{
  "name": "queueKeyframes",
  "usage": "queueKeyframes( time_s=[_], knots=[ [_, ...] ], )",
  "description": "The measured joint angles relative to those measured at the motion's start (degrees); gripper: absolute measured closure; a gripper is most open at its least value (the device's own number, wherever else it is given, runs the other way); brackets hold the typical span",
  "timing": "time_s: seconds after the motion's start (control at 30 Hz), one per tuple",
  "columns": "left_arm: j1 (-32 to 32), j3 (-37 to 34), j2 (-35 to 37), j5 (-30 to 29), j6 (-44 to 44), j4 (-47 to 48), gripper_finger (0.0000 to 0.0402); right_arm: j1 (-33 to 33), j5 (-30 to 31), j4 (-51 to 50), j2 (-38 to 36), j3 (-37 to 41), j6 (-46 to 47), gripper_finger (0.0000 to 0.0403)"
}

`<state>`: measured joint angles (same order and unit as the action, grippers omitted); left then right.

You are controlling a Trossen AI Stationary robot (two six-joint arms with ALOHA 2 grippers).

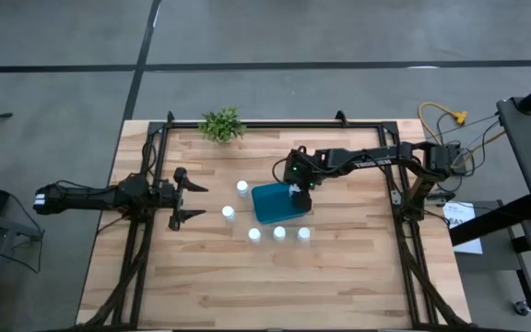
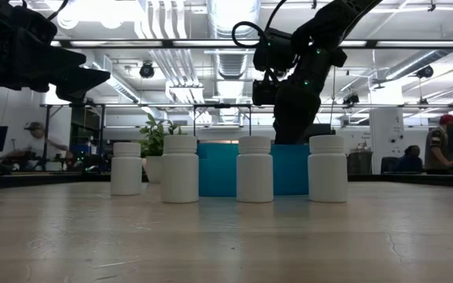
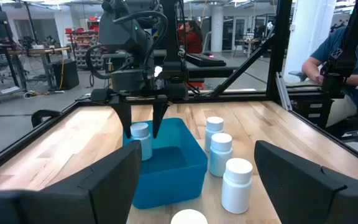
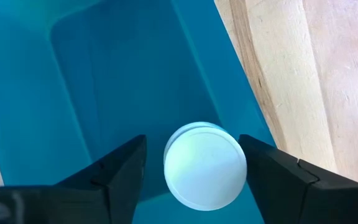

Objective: Pick and place pill bottles into a basket
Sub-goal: Put the white medicine bottle into the blue bin

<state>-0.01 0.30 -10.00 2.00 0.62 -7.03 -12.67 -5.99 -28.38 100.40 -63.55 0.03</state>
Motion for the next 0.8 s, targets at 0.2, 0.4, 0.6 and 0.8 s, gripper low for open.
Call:
queueKeyframes(
  time_s=[0.2,0.4,0.6,0.8],
  knots=[
    [-0.02,0.0,0.0,0.0,0.0,0.0,0.0107,0.0,-0.02,-1.32,-0.13,-0.98,0.02,0.0166],
    [-0.01,0.0,-0.09,-0.02,0.0,-0.01,0.0107,0.0,-0.03,-1.59,-0.2,-2.18,0.0,0.0163],
    [-0.02,0.0,-0.04,0.0,-0.02,-0.02,0.0107,0.0,-0.03,-4.02,-0.31,-3.55,0.0,0.0167],
    [-0.02,0.0,-0.09,-0.02,0.0,-0.02,0.0107,0.0,-0.02,-7.48,-0.46,-6.76,-0.47,0.017]
  ],
)
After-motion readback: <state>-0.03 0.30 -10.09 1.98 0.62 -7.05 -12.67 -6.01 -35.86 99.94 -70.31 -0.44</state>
